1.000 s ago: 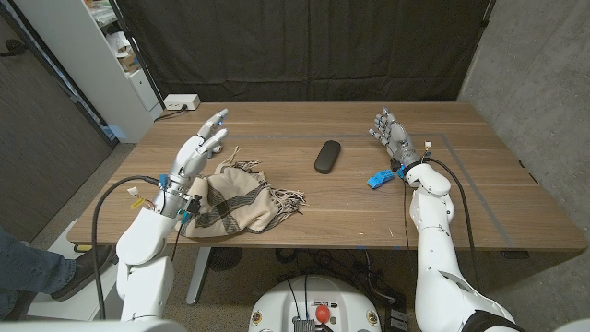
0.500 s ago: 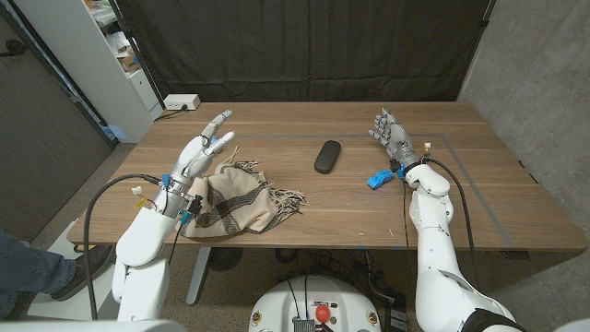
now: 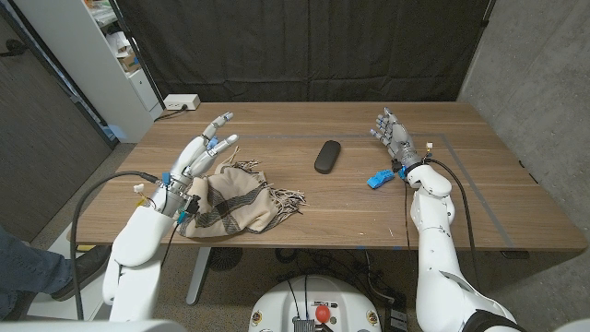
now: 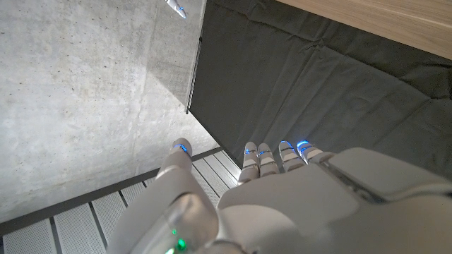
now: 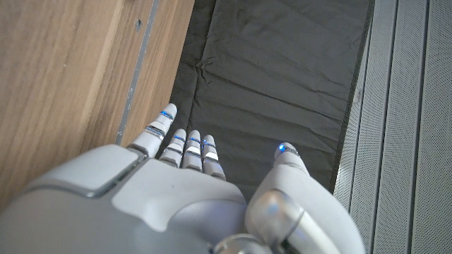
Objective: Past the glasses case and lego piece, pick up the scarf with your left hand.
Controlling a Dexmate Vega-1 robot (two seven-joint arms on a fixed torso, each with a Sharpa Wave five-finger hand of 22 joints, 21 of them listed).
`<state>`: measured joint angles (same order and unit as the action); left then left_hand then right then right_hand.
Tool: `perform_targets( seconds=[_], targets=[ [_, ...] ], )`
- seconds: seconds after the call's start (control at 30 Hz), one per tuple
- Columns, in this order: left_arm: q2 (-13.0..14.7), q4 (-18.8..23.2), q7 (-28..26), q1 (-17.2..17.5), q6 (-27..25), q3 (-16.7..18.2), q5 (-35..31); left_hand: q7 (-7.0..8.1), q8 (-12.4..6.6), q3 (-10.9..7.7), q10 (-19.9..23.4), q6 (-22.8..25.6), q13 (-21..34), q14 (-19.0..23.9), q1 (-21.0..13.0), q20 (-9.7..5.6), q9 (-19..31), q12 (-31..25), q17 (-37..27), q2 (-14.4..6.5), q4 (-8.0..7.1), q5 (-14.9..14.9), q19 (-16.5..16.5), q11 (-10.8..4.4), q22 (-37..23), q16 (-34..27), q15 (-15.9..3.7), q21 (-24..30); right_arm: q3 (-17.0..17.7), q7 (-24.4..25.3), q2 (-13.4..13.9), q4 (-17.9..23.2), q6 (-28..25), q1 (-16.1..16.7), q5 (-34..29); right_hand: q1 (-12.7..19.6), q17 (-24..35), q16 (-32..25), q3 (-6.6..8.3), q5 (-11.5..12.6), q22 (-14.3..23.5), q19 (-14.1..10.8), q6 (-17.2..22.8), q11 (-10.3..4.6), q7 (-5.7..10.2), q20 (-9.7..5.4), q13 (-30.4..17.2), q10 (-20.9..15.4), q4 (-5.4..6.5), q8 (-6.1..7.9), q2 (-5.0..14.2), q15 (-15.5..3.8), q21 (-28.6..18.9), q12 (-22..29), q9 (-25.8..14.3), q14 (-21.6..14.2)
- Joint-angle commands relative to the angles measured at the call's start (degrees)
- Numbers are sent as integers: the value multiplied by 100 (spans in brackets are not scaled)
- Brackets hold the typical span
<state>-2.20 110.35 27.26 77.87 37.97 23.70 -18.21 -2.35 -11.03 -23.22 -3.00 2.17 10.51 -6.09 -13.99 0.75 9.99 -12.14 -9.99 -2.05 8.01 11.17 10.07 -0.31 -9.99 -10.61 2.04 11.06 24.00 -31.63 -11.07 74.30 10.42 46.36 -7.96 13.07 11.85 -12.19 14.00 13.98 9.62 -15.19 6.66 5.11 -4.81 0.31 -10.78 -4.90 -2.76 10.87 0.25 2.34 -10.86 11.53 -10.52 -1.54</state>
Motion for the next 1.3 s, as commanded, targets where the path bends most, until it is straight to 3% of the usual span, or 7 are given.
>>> perform_targets(
  seconds=[0.03, 0.57, 1.3],
  targets=[
    [73, 183, -172, 97, -124, 20, -423, -25, -34, -19, 13, 38, 32, -5, -92, 44, 23, -1, -13, -1, 45, 6, 10, 4, -15, -13, 3, 8, -5, 46, -28, -13, 45, 10, 16, 3, 16, 28, 24, 26, 17, 35, 28, 10, 3, 0, -15, -49, -31, 38, 28, 17, -4, -19, -26, -11],
    [183, 360, -378, 228, -212, 79, -858, -23, -29, -40, 23, 52, 32, -5, -175, 63, 24, 2, -13, -6, 78, 6, 16, -7, -14, -8, 4, 5, -34, 144, -61, -61, 118, -5, -21, -6, 17, 30, 17, 29, 17, 43, 30, 0, 4, 6, -15, -46, -37, 38, 30, 12, -3, -23, -26, -10],
    [35, 960, -683, 705, -357, 185, -1591, -24, -30, -64, 29, 80, 34, 12, -278, 92, 26, 7, -13, -5, 110, 7, 13, -31, -13, -9, 4, 6, -131, 150, -40, 128, 41, 62, -87, -7, 16, 33, 13, 35, 16, 38, 30, 20, 8, 0, -15, -50, -51, 36, 38, 21, -8, -23, -25, -9]
  ],
)
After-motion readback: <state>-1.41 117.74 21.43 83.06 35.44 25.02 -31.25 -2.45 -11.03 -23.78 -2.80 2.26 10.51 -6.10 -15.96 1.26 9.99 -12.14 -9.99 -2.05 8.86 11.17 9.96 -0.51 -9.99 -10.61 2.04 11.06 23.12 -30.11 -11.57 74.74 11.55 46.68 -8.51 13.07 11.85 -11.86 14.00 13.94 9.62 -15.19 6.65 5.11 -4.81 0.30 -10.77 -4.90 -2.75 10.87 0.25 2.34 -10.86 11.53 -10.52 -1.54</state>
